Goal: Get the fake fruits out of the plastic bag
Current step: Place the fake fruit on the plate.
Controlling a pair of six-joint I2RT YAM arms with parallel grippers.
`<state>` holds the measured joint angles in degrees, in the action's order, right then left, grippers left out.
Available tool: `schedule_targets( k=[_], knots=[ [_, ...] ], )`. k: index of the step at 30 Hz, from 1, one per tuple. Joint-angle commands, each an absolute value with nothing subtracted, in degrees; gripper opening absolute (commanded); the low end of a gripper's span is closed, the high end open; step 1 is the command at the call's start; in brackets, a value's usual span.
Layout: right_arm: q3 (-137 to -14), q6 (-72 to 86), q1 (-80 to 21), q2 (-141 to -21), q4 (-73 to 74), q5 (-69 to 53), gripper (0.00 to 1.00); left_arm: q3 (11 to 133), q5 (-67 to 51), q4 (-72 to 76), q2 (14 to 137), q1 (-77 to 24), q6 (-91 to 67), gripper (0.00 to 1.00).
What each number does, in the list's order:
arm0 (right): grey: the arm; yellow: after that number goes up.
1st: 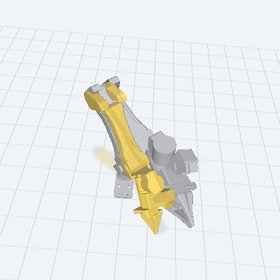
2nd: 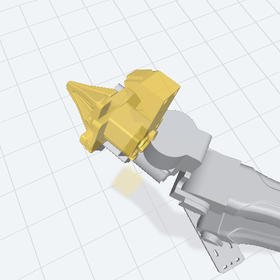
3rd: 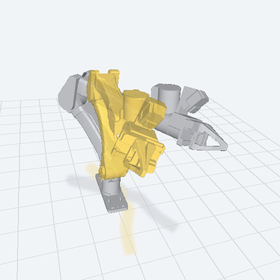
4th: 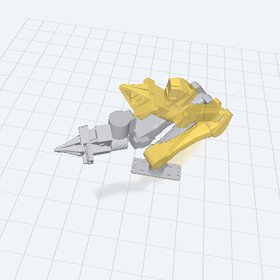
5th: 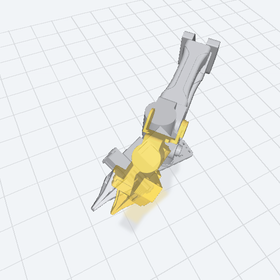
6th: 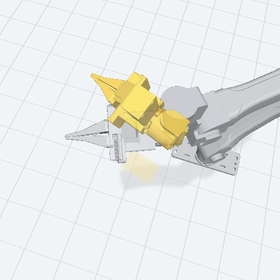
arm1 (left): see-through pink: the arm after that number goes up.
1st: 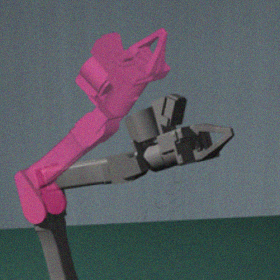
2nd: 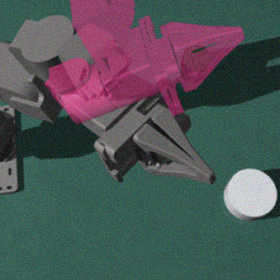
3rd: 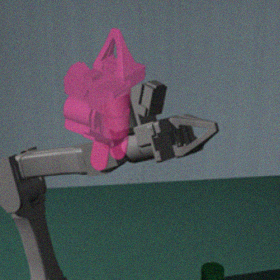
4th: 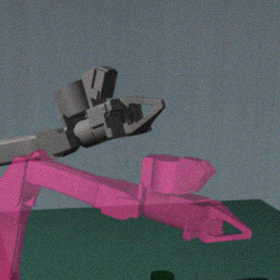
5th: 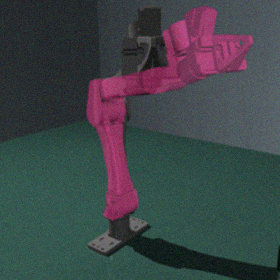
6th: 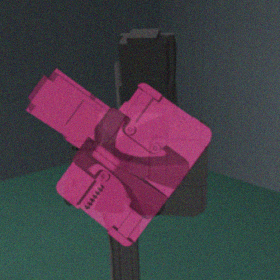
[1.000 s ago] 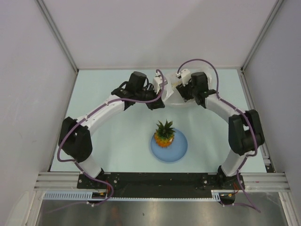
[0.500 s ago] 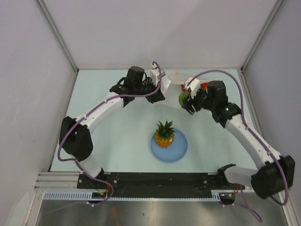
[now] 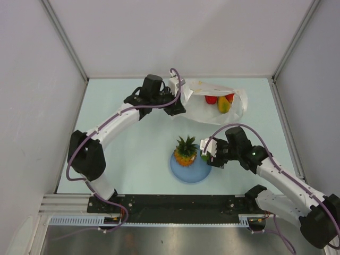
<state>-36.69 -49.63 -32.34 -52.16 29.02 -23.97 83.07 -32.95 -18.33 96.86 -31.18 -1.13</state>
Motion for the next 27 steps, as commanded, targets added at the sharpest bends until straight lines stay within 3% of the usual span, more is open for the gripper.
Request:
schedule_targets(
  k=[1, 11, 19, 20, 24, 27],
  knots=[
    [-34.63, -51.59, -33.13, -56.14, 21.91, -24.79, 0.08, 82.80, -33.92, -16.52, 95.98, -30.59, -2.64, 0.00],
    [-33.84, -49.75, -33.48, -69.42, 8.62, -22.68, 0.10, 81.74, -33.22, -17.14, 94.31, -30.41, -1.67, 0.00],
    [-33.75, -48.78, -34.80, -73.03, 5.54, -22.41, 0.14, 80.86, -33.22, -17.05, 94.04, -30.32, -1.49, 0.00],
    [-33.75, -48.78, -34.72, -73.21, 5.54, -22.41, 0.17, 80.95, -33.22, -17.05, 94.13, -30.32, -1.58, 0.00],
    [-33.58, -49.04, -34.80, -72.87, 5.45, -21.19, 0.50, 81.74, -33.22, -17.23, 94.48, -30.23, -1.49, 0.00],
    [-33.66, -49.04, -34.02, -72.34, 5.45, -20.13, 0.64, 82.18, -33.49, -17.05, 95.18, -30.15, -1.58, 0.00]
  ],
)
